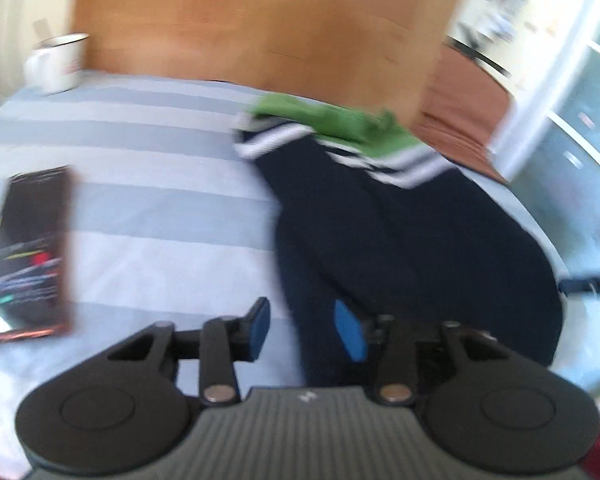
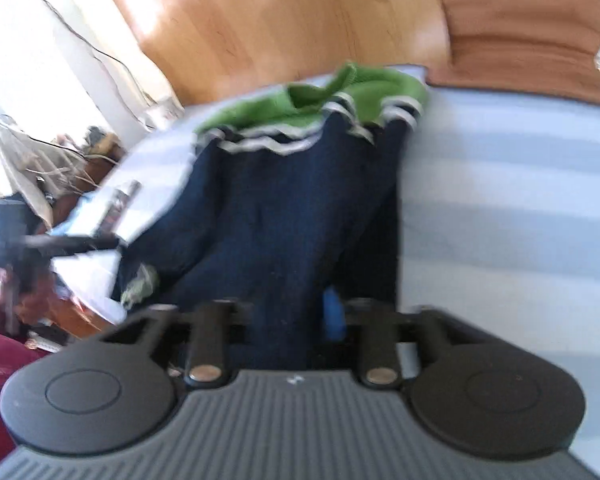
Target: Fold small clothes
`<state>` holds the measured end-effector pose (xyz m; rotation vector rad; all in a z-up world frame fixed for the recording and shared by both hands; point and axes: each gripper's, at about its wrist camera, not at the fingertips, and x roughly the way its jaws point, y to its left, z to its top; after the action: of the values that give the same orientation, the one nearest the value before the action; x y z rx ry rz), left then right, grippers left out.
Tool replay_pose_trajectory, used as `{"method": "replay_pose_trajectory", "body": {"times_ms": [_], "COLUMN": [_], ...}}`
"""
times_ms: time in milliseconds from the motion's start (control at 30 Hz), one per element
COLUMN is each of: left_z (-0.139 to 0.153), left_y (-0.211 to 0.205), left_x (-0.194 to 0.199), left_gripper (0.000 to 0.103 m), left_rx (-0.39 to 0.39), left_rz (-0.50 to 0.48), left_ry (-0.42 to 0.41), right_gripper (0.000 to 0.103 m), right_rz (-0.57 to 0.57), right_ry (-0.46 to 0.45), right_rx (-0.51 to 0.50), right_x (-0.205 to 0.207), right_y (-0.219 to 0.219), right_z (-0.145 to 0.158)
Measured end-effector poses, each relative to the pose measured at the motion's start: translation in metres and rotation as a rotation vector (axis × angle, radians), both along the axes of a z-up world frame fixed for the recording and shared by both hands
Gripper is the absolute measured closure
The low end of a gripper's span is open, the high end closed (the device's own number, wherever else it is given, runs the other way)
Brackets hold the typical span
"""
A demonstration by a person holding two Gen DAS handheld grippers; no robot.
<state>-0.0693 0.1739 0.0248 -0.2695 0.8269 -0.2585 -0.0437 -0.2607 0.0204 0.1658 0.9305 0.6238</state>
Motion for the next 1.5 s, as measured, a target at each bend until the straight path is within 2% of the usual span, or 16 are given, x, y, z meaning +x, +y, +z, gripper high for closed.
{"method": "replay_pose_trajectory", "body": {"times_ms": [167, 233, 367, 400, 433, 467, 500, 567, 733, 867, 967, 1067, 1167, 1233, 1367, 1500], "left_z": [0.015, 0.014, -0.004, -0.010, -0.016, -0.020, -0.021, -0.017, 0.006, 0.025, 0.029, 0.030, 0.034, 0.037, 0.033, 0.025], "left_y": [-0.002, -0.017, -0.042, -0.046, -0.053, -0.058, -0.062, -0.055, -0.023, 0.022, 0.046, 0.052, 0.051, 0.051, 0.060, 0.073], "left_x": [0.017, 0.036, 0.082, 0.093, 0.104, 0.111, 0.117, 0.122, 0.115, 0.112, 0.118, 0.128, 0.143, 0.153, 0.170, 0.198], "left_gripper": [0.037, 0.022, 0.017, 0.024, 0.047, 0.061, 0.085, 0.087, 0.093, 0.093, 0.093, 0.093, 0.093, 0.093, 0.093, 0.093], "left_rx": [0.032, 0.030, 0.024, 0.022, 0.036, 0.061, 0.082, 0.058, 0.022, -0.010, 0.030, 0.080, 0.134, 0.139, 0.141, 0.164], "left_rz": [0.020, 0.003, -0.023, -0.032, -0.029, -0.017, -0.017, -0.045, -0.091, 0.010, 0.121, 0.158, 0.189, 0.212, 0.252, 0.301], "left_ry": [-0.059, -0.059, 0.006, 0.023, 0.043, 0.060, 0.058, 0.064, 0.041, 0.011, 0.012, 0.015, -0.006, -0.024, -0.026, 0.004], "right_gripper": [0.041, 0.042, 0.047, 0.056, 0.083, 0.095, 0.095, 0.096, 0.096, 0.087, 0.058, 0.057, 0.057, 0.057, 0.060, 0.062], "right_rz": [-0.227, -0.242, -0.172, -0.125, -0.101, -0.083, -0.070, -0.088, -0.264, -0.425, -0.499, -0.433, -0.245, -0.125, 0.083, 0.164], "right_ry": [-0.049, -0.029, -0.071, -0.088, -0.124, -0.156, -0.176, -0.242, -0.409, -0.344, -0.331, -0.301, -0.145, -0.028, 0.114, 0.040], "right_rx": [0.035, 0.043, 0.029, -0.001, -0.052, -0.096, -0.112, -0.177, -0.507, -0.606, -0.480, -0.166, 0.152, 0.260, 0.125, -0.093], "right_x": [0.027, 0.032, 0.042, 0.041, 0.039, 0.038, 0.037, 0.038, 0.052, 0.088, 0.106, 0.124, 0.162, 0.192, 0.243, 0.289], "right_y": [-0.040, -0.035, -0.006, 0.007, 0.017, 0.025, 0.026, 0.014, -0.039, -0.094, -0.110, -0.100, -0.057, -0.011, 0.098, 0.174], "right_z": [-0.022, -0.041, -0.060, -0.060, -0.057, -0.053, -0.048, -0.040, -0.013, -0.011, 0.000, 0.019, 0.020, 0.009, -0.037, -0.058]}}
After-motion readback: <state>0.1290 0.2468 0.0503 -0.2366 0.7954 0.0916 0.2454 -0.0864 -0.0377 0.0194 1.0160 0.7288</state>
